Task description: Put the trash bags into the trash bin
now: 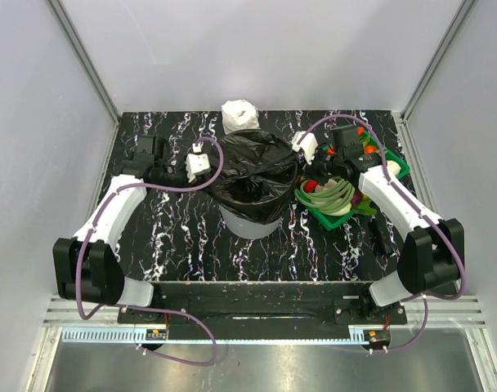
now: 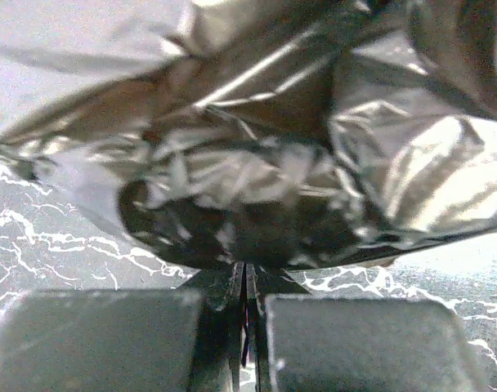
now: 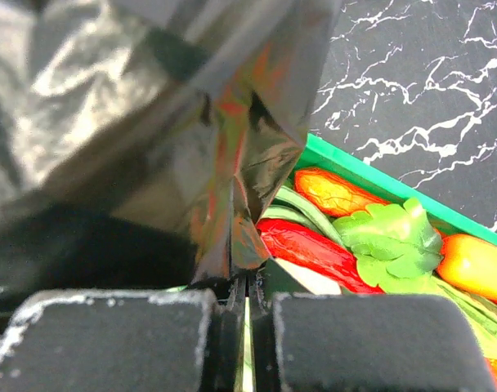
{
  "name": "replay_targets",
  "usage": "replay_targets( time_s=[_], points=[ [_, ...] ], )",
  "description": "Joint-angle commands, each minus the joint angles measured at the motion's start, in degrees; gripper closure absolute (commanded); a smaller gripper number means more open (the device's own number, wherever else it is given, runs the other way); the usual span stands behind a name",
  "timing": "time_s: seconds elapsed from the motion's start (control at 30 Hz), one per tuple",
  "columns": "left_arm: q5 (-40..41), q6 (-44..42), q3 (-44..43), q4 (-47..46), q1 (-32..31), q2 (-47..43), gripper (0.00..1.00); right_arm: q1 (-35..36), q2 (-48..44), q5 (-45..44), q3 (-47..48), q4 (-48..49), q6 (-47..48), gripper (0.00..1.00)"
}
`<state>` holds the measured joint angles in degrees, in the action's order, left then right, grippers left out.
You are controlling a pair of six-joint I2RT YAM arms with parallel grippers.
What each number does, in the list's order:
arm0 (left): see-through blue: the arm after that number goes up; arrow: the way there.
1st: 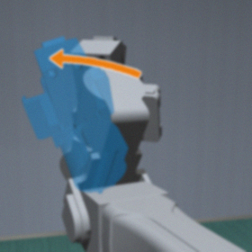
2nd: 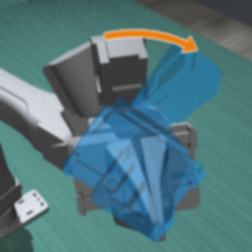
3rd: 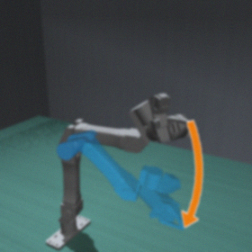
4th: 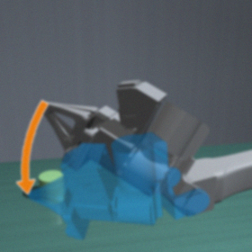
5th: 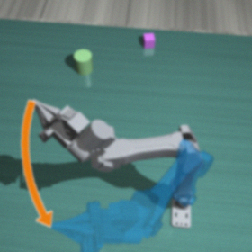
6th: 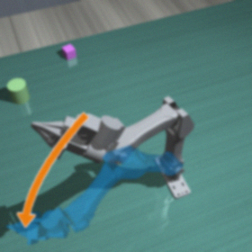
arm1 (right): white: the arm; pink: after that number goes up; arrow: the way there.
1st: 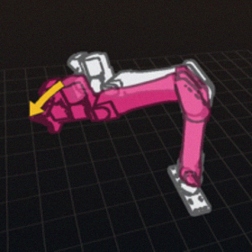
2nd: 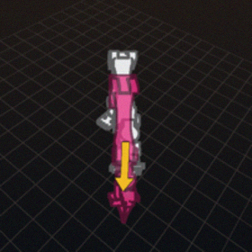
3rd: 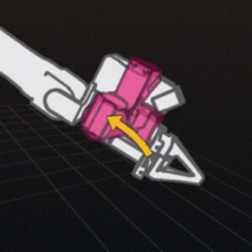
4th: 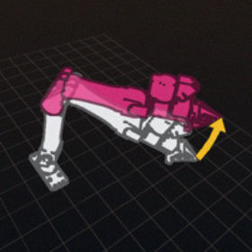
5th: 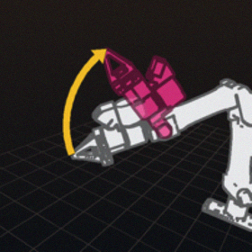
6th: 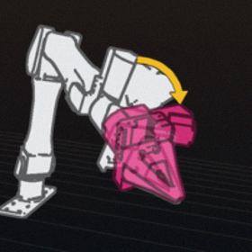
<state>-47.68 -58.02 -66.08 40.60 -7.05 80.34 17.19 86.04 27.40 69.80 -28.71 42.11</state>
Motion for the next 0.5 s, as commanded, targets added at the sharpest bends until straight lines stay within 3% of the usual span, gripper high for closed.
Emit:
replay_targets(
  time_s=[0.0,0.47],
  points=[
    [1.5,-0.3,3.5,-5.2,0.3,-3.7,1.0,-0.2,0.7,-3.1,-0.7,2.3,-1.9,1.0],
    [7.7,-1.0,8.5,-11.5,0.3,-5.5,1.0,-0.2,2.6,-6.2,-3.0,3.7,-4.1,1.0]
  ],
)
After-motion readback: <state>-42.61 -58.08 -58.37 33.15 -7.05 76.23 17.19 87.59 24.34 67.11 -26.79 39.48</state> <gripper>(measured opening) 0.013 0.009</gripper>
